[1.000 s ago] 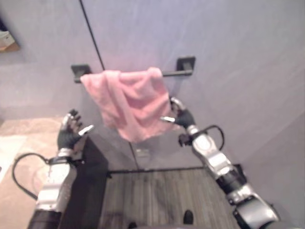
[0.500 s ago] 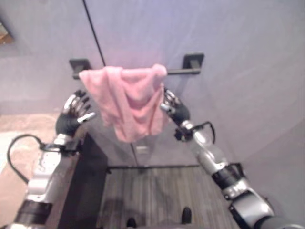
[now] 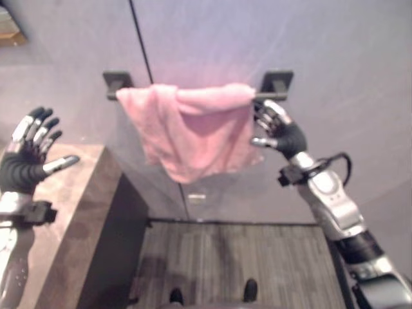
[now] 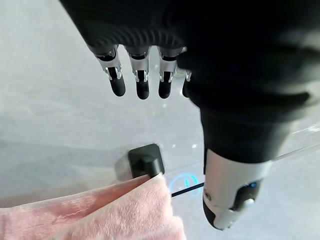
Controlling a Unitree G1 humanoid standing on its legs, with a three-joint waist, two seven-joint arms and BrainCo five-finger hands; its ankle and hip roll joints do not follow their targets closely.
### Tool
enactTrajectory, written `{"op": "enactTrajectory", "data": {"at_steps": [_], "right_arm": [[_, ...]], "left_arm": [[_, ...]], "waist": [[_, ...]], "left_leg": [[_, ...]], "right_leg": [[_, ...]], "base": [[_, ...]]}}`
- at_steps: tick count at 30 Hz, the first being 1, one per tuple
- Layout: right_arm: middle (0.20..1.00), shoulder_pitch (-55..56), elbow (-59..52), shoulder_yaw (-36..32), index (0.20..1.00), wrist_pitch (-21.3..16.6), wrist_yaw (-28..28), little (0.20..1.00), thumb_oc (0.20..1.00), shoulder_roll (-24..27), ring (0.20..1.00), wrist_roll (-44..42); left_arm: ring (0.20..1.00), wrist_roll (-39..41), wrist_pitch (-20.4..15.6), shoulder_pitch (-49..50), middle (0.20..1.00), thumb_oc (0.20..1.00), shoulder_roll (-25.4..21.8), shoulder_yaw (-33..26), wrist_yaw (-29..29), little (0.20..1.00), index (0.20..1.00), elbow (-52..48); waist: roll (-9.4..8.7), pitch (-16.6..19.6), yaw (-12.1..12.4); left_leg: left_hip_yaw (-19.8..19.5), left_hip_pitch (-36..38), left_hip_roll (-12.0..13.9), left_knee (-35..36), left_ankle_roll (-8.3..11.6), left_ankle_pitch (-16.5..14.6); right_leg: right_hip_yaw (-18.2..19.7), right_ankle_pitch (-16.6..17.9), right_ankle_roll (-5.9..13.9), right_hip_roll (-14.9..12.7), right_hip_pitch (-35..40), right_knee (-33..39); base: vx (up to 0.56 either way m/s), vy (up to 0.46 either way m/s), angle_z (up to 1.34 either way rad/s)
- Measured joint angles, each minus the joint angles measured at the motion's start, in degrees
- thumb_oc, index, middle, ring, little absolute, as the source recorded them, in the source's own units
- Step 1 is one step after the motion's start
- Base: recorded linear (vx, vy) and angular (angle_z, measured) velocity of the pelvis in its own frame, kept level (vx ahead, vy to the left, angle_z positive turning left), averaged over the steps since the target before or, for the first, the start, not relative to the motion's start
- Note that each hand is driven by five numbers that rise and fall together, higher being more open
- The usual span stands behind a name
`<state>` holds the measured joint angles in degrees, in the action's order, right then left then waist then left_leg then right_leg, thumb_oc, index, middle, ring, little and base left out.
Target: Put brush and paste in cup on sink, flatten towel.
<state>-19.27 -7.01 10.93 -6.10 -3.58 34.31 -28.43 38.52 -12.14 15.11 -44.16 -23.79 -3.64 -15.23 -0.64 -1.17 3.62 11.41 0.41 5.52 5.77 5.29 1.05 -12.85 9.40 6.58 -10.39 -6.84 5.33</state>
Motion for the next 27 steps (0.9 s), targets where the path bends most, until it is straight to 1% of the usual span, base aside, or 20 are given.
{"op": "enactTrajectory", "data": {"at_steps": [4, 7, 10, 11, 14, 16, 19, 20, 23, 25, 27], "right_arm": [[1.000, 1.6, -1.1, -1.4, 1.000, 0.5, 0.1, 1.000, 1.000, 1.5, 1.000, 3.7], [1.000, 1.6, -1.5, -1.8, 1.000, 0.5, 0.2, 1.000, 1.000, 1.6, 1.000, 3.7], [1.000, 1.3, -1.7, -1.9, 1.000, 0.5, 0.4, 1.000, 1.000, 1.7, 1.000, 3.8], [1.000, 1.4, -1.8, -1.8, 1.000, 0.6, 0.2, 1.000, 1.000, 2.0, 1.000, 3.9], [1.000, 1.3, -2.4, -0.9, 1.000, 1.4, -0.8, 1.000, 1.000, 3.1, 1.000, 3.8], [1.000, 1.2, -2.4, 0.9, 1.000, 1.9, -1.1, 1.000, 1.000, 3.8, 1.000, 3.8], [1.000, 1.2, -2.5, 1.1, 1.000, 2.3, -1.4, 1.000, 1.000, 3.8, 1.000, 3.9], [1.000, 1.3, -2.4, 0.6, 1.000, 2.3, -1.3, 1.000, 1.000, 3.8, 1.000, 6.3], [1.000, 1.8, -2.5, -0.2, 1.000, 2.3, -1.1, 1.000, 1.000, 3.7, 1.000, 9.0], [1.000, 4.9, -2.0, -3.6, 1.000, 2.6, -1.0, 1.000, 1.000, 2.1, 1.000, 12.9], [1.000, 6.8, -0.9, -4.3, 1.000, 2.9, -0.8, 1.000, 1.000, 1.8, 1.000, 14.9]], "left_arm": [[1.000, -1.5, 0.0, -1.5, 1.000, 1.000, 0.6, 0.2, 0.0, 1.000, 1.000, 0.0], [1.000, -2.3, 0.1, -2.5, 1.000, 1.000, 0.9, 0.8, 0.2, 1.000, 1.000, 0.0], [1.000, -2.7, 0.0, -5.5, 1.000, 1.000, 0.9, 2.3, 1.1, 1.000, 1.000, 0.0], [1.000, -2.9, 0.0, -5.8, 1.000, 1.000, 0.9, 2.6, 1.1, 1.000, 1.000, 0.1], [1.000, -3.0, 0.0, -6.6, 1.000, 1.000, 0.9, 4.4, 1.0, 1.000, 1.000, 0.4], [1.000, -3.4, 0.3, -7.8, 1.000, 1.000, 0.9, 6.6, 1.0, 1.000, 1.000, 1.7], [1.000, -3.6, 0.6, -7.5, 1.000, 1.000, 0.9, 6.8, 1.0, 1.000, 1.000, 1.8], [1.000, -3.6, 0.6, -7.6, 1.000, 1.000, 1.2, 6.7, 1.1, 1.000, 1.000, 1.8], [1.000, -3.6, 0.7, -7.5, 1.000, 1.000, 1.5, 6.7, 1.0, 1.000, 1.000, 1.7], [1.000, -3.6, 0.8, -7.1, 1.000, 1.000, 2.7, 6.5, 1.0, 1.000, 1.000, 1.7], [1.000, -3.6, 1.1, -6.2, 1.000, 1.000, 3.7, 6.4, 0.8, 1.000, 1.000, 1.7]], "waist": [[0.06, 0.0, -0.4], [0.10, -0.1, -0.8], [0.00, -0.1, -0.7], [-0.04, -0.1, -1.4], [-0.08, -0.1, -1.5], [-0.11, -0.1, -1.6], [-0.16, -0.1, -1.8], [-0.17, -0.1, -1.9], [-0.24, -0.1, -2.0], [-0.38, 0.0, -2.0], [-0.43, 0.1, -2.2]], "left_leg": [[-0.1, 0.4, 0.0, 0.1, -0.11, -0.1], [-0.1, 0.9, 0.0, 0.1, -0.11, -0.1], [-0.1, 0.8, 0.0, 0.0, -0.12, -0.1], [-0.1, 0.8, -0.1, 0.0, -0.11, -0.1], [0.0, 0.8, 0.0, 0.0, -0.11, -0.1], [0.1, 0.8, 0.0, 0.0, -0.10, -0.1], [0.1, 0.8, 0.0, 0.0, 0.05, 0.0], [0.1, 0.8, 0.0, 0.0, 0.08, 0.1], [0.1, 0.9, 0.0, 0.0, 0.10, 0.1], [0.1, 1.0, -0.1, 0.0, 0.03, 0.0], [0.2, 1.1, -0.1, 0.0, -0.02, 0.0]], "right_leg": [[-0.4, 0.0, -0.03, 0.0, 0.5, 0.0], [-0.3, 0.0, -0.03, 0.0, 1.0, 0.0], [-0.2, 0.0, -0.05, -0.1, 0.9, 0.0], [0.0, 0.0, -0.05, 0.0, 0.8, 0.0], [0.2, 0.0, -0.05, 0.0, 0.7, 0.0], [0.2, 0.0, -0.05, 0.0, 0.7, 0.0], [0.3, 0.0, -0.05, 0.0, 0.7, 0.0], [0.3, 0.0, -0.05, 0.0, 0.7, 0.0], [0.3, 0.0, -0.05, 0.1, 0.8, -0.1], [0.3, 0.0, -0.05, 0.0, 0.9, -0.2], [0.5, 0.0, -0.05, 0.0, 0.9, -0.1]], "base": [[-0.03, 0.047, 0.02], [-0.05, 0.032, -0.01], [-0.05, 0.018, 0.01], [-0.04, 0.007, 0.00], [-0.03, -0.002, -0.02], [0.00, 0.000, 0.00], [0.00, 0.000, 0.00], [0.00, 0.000, 0.00], [-0.01, 0.002, 0.00], [-0.02, 0.003, 0.00], [-0.01, 0.001, -0.02]]}}
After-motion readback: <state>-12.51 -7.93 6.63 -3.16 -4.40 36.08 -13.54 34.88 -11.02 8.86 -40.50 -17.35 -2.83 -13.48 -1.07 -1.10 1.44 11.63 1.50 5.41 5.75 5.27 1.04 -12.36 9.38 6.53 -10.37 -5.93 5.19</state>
